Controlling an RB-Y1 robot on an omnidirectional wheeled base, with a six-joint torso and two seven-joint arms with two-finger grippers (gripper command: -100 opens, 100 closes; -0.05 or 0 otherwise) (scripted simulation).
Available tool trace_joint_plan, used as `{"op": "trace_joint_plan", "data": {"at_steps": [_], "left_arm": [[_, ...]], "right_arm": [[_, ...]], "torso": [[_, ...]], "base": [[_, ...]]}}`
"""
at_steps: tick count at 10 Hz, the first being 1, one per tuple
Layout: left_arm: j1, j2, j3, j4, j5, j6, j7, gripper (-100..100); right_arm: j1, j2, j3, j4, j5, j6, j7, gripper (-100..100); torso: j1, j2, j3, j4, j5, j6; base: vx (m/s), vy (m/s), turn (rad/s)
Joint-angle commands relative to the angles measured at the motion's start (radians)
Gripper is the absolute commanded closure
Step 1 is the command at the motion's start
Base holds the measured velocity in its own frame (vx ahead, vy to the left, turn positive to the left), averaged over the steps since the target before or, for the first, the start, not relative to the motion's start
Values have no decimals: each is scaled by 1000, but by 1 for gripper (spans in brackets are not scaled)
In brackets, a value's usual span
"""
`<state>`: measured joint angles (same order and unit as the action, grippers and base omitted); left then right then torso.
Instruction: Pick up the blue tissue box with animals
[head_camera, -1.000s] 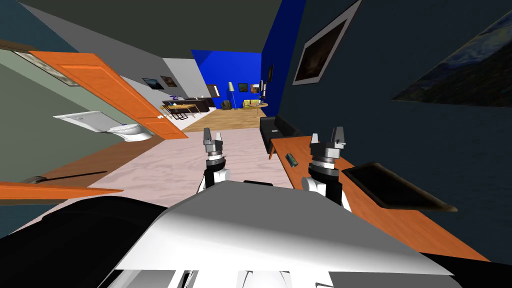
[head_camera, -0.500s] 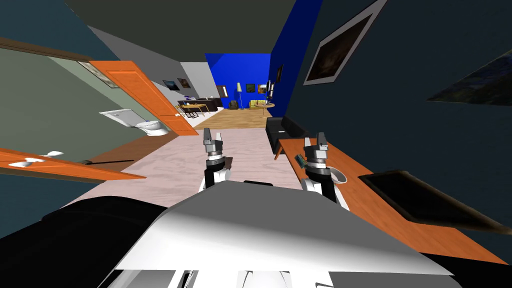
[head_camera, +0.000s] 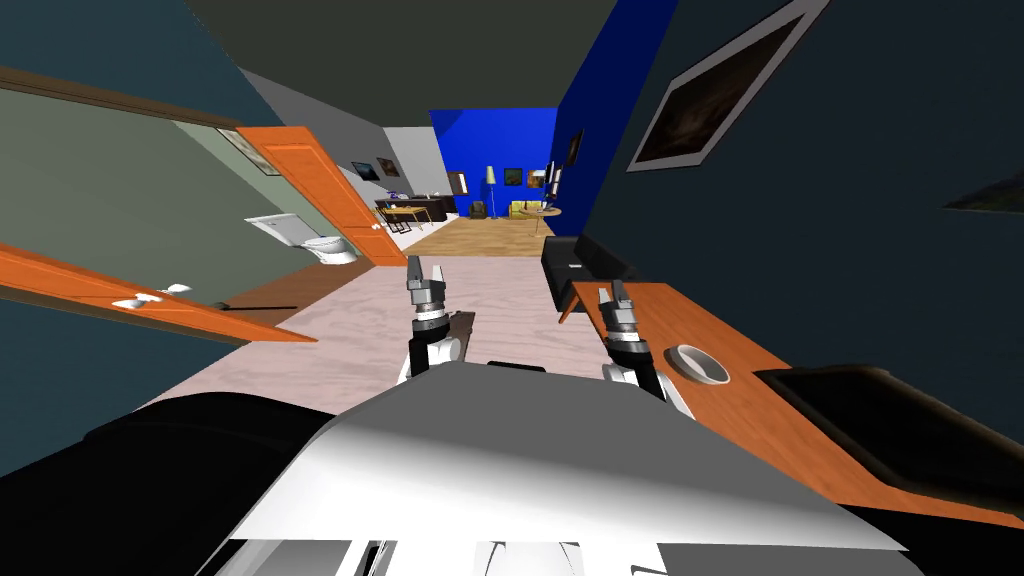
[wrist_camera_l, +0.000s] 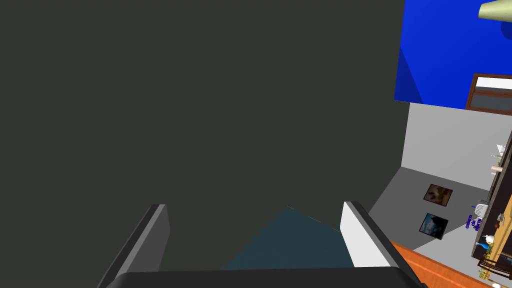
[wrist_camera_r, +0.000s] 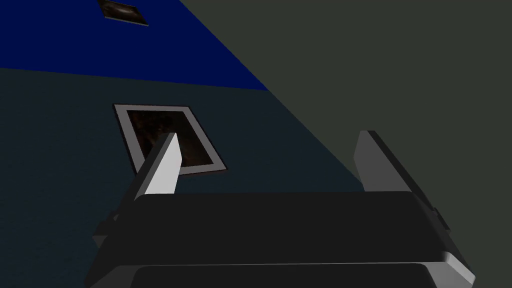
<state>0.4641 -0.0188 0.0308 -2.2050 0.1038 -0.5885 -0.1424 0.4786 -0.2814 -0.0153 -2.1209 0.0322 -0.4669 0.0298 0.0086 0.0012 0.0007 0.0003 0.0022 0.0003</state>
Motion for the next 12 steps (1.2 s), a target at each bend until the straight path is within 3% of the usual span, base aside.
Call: {"op": "trace_joint_plan", "data": {"at_steps": [1,3,5,8,10,11,12], "left_arm": [[0,0,0,0,0,0,0,0],[0,0,0,0,0,0,0,0],[0,0,0,0,0,0,0,0],[0,0,0,0,0,0,0,0],[0,0,0,0,0,0,0,0],[0,0,0,0,0,0,0,0],[0,0,0,0,0,0,0,0]], "right_arm": [[19,-27,18,50,12,-17,21,-100],[36,-55,28,119,19,-28,34,-100],[36,-55,28,142,19,-28,34,-100],[77,-113,52,249,35,-49,62,-100],[77,-113,52,277,35,-49,62,-100],[100,-144,65,315,43,-59,76,-100],[100,-144,65,340,43,-59,76,-100]], "torso": [[0,0,0,0,0,0],[-3,-1,-1,0,-1,0],[-3,-1,-1,0,-1,0],[-5,0,0,0,-1,0],[-5,-2,-1,0,-1,0],[-7,-1,0,0,-1,0],[-6,-1,-1,0,-1,0]], "base": [[28,128,159],[24,109,116],[16,62,31],[26,75,133],[31,56,36],[33,56,192],[41,56,92]]}}
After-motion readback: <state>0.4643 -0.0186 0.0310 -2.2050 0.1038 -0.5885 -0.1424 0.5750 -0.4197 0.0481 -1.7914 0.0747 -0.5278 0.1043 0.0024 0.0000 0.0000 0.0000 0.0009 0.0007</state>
